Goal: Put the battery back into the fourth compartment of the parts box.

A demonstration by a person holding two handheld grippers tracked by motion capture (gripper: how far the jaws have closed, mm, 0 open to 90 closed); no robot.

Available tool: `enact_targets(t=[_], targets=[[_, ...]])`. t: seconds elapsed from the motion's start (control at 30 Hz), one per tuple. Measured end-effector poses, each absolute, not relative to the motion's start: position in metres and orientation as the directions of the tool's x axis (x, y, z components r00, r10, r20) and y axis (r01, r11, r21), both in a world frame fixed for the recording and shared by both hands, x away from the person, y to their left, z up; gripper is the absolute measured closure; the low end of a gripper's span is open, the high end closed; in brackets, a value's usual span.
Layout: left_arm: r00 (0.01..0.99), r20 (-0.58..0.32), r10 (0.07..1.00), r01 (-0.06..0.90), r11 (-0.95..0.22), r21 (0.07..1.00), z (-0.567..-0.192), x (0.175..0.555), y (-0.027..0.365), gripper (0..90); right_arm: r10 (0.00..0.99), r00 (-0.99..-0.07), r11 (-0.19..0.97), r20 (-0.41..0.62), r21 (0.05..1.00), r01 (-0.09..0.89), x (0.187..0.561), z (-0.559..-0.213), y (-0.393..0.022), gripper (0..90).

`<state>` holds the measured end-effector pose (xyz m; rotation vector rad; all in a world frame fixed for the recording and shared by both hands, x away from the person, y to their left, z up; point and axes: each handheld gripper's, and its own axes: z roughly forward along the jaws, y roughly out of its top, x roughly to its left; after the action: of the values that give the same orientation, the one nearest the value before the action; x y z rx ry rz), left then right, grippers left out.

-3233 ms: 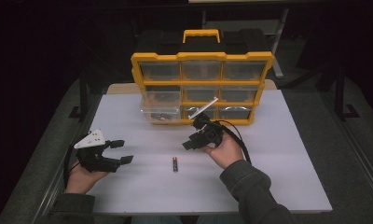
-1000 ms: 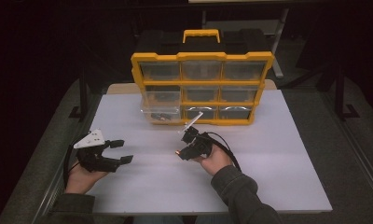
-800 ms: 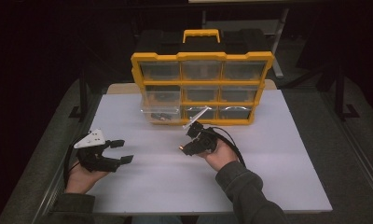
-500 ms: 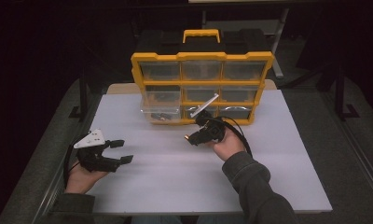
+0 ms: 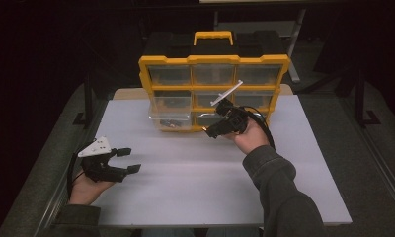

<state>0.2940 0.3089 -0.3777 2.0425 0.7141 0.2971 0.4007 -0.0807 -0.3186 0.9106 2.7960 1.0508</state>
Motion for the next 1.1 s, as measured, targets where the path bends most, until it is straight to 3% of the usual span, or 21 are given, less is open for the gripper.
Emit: enact_targets(t=[1.1], targets=[[0.805, -0.05, 0.591, 0.357, -0.416, 0.836, -0.377, 0.295, 0.312, 27.4, 0.505, -0.851, 0.588, 0.143, 0.664, 0.461, 0.417, -0.245, -0.074, 76.1]])
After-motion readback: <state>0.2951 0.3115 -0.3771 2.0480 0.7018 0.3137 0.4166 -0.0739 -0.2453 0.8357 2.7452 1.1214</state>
